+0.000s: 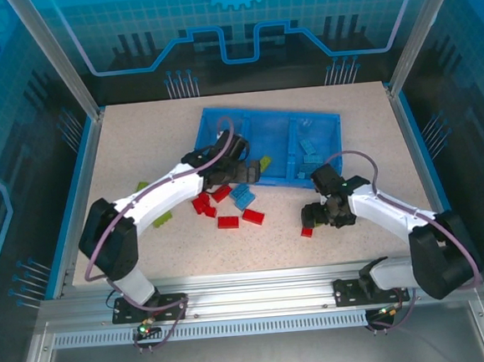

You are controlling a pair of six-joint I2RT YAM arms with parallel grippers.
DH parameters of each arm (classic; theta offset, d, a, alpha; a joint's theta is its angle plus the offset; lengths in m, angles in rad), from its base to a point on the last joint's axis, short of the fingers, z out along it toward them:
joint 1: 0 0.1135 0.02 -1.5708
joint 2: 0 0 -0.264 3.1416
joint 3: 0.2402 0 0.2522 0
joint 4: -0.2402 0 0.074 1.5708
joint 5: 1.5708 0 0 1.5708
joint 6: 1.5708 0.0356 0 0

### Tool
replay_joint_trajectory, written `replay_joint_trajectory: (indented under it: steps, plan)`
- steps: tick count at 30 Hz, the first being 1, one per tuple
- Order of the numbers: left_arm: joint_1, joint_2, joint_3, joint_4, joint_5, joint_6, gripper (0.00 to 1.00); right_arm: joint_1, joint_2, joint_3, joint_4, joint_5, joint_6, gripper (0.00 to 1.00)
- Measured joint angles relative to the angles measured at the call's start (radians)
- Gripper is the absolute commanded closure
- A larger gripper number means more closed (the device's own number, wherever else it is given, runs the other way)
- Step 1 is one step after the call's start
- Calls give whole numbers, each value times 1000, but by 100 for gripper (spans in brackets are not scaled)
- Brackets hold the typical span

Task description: Sort the legos into containers by color

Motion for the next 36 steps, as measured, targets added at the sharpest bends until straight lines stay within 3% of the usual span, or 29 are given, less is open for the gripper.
replay_joint_trajectory:
  steps: [14,25,36]
  plan:
    - [12,-102,-133,2,-42,-26,1,41,96,68,18,55,9,37]
    - [13,-103,-138,2,-57,-26,1,42,89,107,-21,71,31,36]
    - [13,-108,-152,2,-57,-35,1,63,13,200,-32,-2,76,35]
